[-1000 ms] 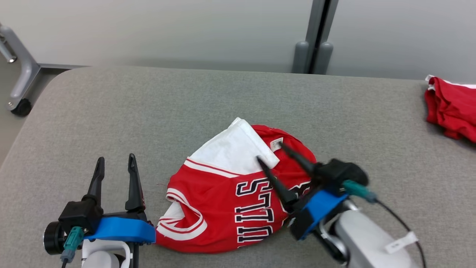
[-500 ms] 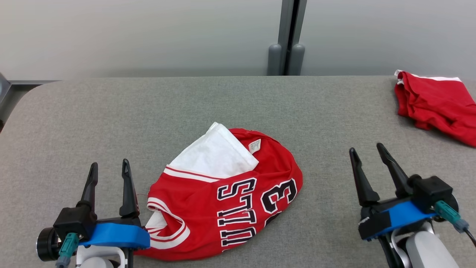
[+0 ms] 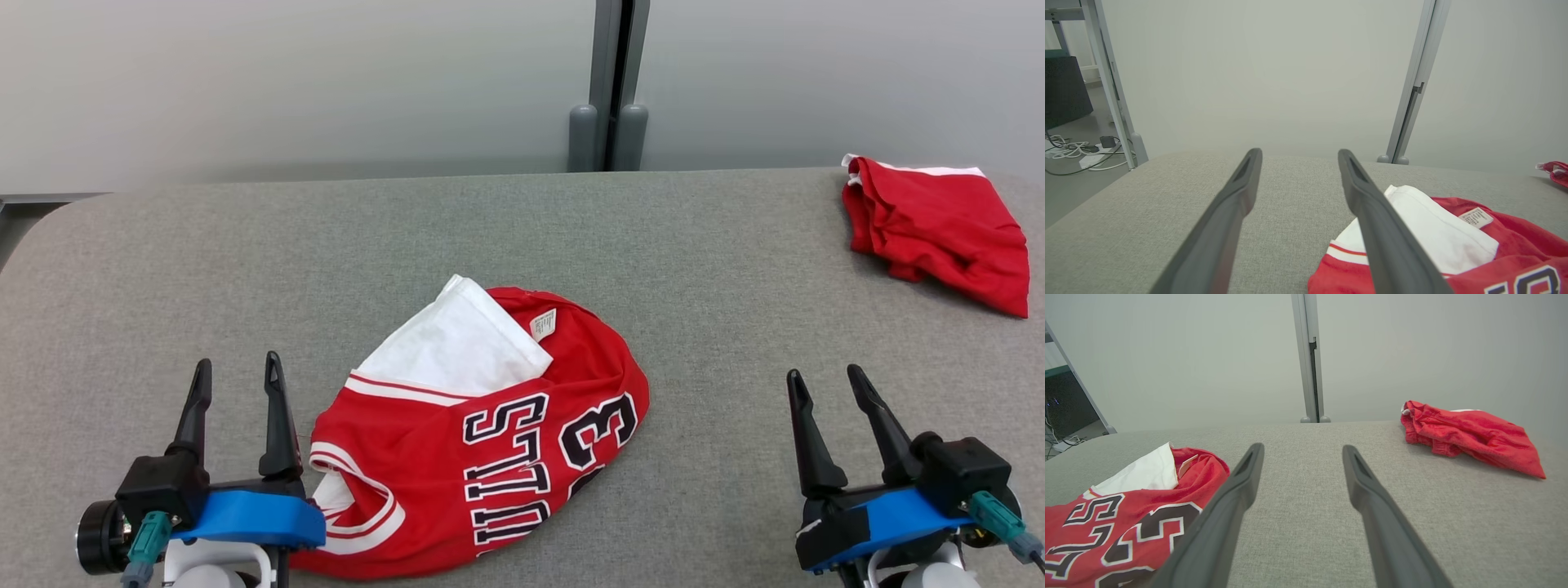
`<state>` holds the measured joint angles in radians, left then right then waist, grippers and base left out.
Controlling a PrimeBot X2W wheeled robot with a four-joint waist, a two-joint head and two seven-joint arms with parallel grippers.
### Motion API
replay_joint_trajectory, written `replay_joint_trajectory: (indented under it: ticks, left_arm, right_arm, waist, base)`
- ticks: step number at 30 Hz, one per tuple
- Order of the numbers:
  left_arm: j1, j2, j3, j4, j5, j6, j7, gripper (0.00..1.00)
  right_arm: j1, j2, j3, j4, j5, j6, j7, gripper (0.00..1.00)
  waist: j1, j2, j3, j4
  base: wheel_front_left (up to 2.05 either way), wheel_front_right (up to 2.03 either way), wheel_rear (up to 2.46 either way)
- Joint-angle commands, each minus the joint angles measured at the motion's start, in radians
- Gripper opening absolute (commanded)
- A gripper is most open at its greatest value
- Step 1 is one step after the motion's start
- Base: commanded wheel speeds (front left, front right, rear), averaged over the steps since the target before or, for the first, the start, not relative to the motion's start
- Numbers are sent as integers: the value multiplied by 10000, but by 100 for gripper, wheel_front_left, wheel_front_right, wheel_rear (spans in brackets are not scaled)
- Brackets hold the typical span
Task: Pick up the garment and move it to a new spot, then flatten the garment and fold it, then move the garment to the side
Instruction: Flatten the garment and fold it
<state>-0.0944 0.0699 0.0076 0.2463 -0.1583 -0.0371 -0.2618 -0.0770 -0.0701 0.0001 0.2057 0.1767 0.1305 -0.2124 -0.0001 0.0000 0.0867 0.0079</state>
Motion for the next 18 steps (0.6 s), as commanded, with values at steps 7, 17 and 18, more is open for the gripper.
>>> replay_joint_trajectory:
  ticks: [7, 17, 18]
  left_arm:
    - [-767, 205, -166, 289, 22, -170, 63, 100]
    - [-3073, 770, -722, 891, 73, -599, 1036, 100]
    - [-3281, 788, -767, 977, 46, -632, 1128, 100]
  right_arm:
    - [-231, 78, 19, -219, -78, 4, 158, 100]
    - [-517, 83, 96, -198, -54, 4, 157, 100]
    - [-560, 82, 94, -183, -53, 4, 140, 100]
  waist:
    - [1, 0, 201, -88]
    - [1, 0, 889, -358]
    - [1, 0, 962, -384]
  base:
    - [0, 0, 0]
    - [0, 0, 0]
    - [0, 0, 0]
